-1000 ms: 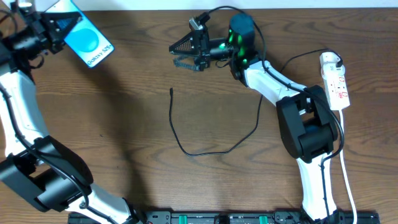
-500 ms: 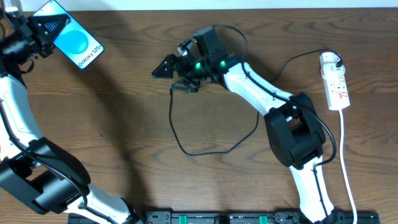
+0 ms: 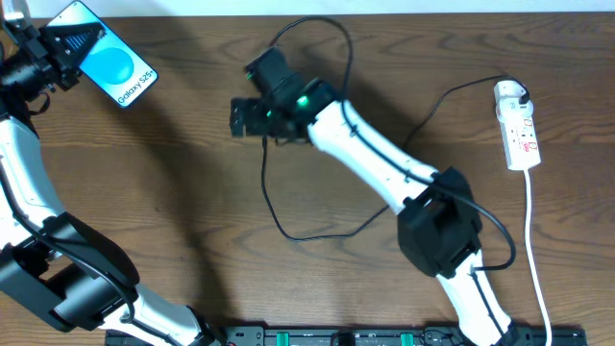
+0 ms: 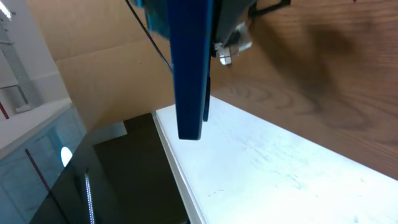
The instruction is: Plug charger to phone and switch on socket
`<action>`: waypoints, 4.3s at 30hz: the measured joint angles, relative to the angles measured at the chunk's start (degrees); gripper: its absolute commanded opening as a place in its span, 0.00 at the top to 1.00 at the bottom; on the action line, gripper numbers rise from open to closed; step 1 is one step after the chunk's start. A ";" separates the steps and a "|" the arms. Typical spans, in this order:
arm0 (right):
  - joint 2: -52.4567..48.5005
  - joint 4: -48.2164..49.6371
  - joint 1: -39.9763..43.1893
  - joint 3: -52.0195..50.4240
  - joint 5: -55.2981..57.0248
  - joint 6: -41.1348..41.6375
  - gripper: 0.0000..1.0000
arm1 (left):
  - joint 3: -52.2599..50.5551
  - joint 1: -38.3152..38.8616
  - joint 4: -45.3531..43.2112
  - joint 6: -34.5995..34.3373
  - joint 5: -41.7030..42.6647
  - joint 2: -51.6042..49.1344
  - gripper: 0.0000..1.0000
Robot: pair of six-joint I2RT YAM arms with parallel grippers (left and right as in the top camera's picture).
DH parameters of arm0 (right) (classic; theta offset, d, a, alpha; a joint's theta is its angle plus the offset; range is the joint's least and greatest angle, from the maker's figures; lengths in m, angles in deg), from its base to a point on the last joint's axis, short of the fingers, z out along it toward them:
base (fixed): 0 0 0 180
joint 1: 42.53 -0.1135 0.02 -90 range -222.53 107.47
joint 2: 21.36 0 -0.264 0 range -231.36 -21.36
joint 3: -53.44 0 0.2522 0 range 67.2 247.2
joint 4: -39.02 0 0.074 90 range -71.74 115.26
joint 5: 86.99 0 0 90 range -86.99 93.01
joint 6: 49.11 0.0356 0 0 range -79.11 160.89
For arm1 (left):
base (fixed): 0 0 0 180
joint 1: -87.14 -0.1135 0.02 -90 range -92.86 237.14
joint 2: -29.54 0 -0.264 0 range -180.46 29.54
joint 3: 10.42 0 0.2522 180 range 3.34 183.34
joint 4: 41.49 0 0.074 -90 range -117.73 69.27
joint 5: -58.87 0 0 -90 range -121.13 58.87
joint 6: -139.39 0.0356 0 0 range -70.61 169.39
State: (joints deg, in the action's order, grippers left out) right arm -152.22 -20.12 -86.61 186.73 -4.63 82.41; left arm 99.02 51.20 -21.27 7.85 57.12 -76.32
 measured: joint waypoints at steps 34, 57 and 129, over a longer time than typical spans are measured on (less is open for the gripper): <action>-7.26 -7.17 -3.41 0.35 12.41 6.49 0.20 | 0.00 0.00 0.39 0.00 0.00 0.00 0.93; -10.21 -16.24 -3.32 0.39 16.55 6.99 0.85 | 0.00 0.00 0.66 0.00 0.00 0.00 0.93; -10.29 -15.52 7.26 0.09 16.22 17.94 0.99 | -0.63 0.00 1.01 0.02 0.00 0.00 0.93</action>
State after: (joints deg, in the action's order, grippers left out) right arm -162.52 -35.64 -79.35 186.81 11.59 100.35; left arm 98.39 51.20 -20.26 7.87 57.12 -76.32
